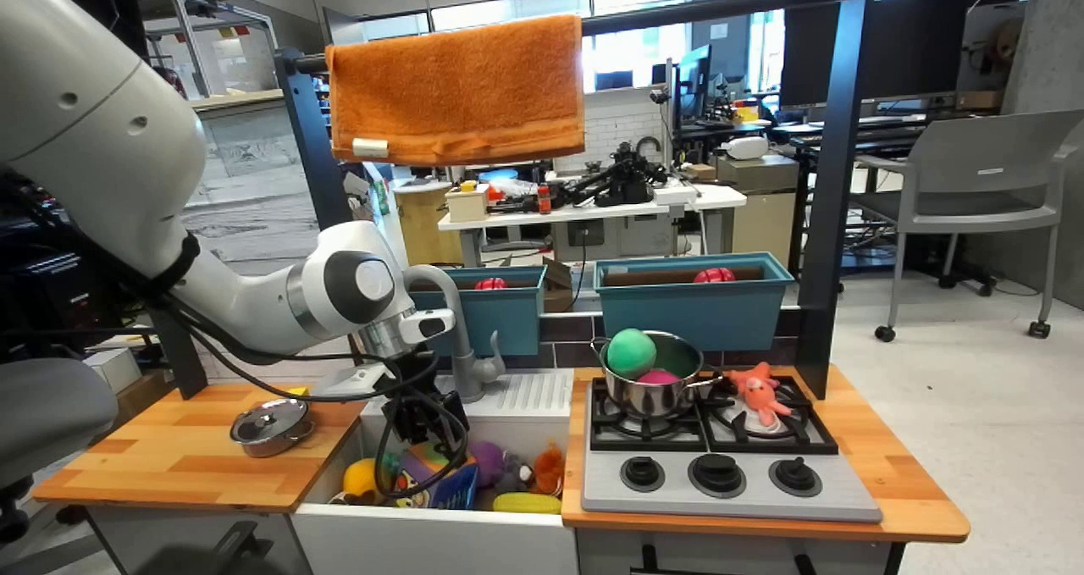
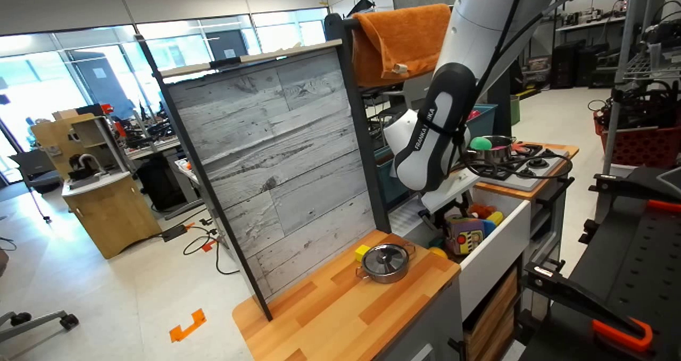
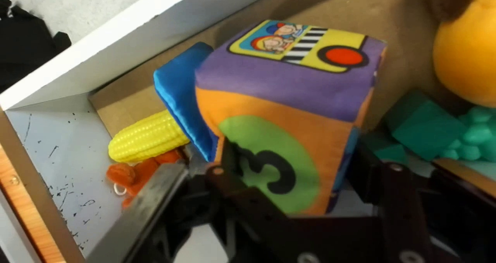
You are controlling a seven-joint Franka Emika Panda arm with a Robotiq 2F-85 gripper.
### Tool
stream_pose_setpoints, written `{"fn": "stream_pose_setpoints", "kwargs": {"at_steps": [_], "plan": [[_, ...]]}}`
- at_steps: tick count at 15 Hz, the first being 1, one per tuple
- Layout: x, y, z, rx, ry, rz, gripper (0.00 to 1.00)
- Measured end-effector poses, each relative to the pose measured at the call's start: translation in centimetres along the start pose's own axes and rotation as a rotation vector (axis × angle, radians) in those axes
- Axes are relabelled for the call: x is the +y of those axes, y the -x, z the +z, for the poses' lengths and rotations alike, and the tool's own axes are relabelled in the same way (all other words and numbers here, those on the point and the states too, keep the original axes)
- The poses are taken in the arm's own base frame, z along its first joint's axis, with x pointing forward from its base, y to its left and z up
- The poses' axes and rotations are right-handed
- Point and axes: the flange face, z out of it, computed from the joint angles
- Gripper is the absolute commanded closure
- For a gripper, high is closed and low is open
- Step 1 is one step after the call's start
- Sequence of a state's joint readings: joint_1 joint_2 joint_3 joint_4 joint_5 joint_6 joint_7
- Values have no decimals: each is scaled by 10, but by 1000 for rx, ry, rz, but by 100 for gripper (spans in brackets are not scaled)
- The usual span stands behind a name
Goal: Remove the toy box out of the sink
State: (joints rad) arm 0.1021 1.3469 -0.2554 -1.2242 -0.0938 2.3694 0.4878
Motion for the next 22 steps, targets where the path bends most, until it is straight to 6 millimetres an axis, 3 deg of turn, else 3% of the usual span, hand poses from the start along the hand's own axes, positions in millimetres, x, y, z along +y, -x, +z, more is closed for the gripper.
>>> {"fn": "stream_pose_setpoints", "kwargs": {"at_steps": [4,8,11,14,22], "plan": [[-3,0,-3,-10,6,30,86],[-6,1,-6,-10,7,47,96],[-8,10,-21,-14,5,47,93],[-8,29,-51,-31,7,34,93],[15,79,-106,86,-97,-110,93]]}}
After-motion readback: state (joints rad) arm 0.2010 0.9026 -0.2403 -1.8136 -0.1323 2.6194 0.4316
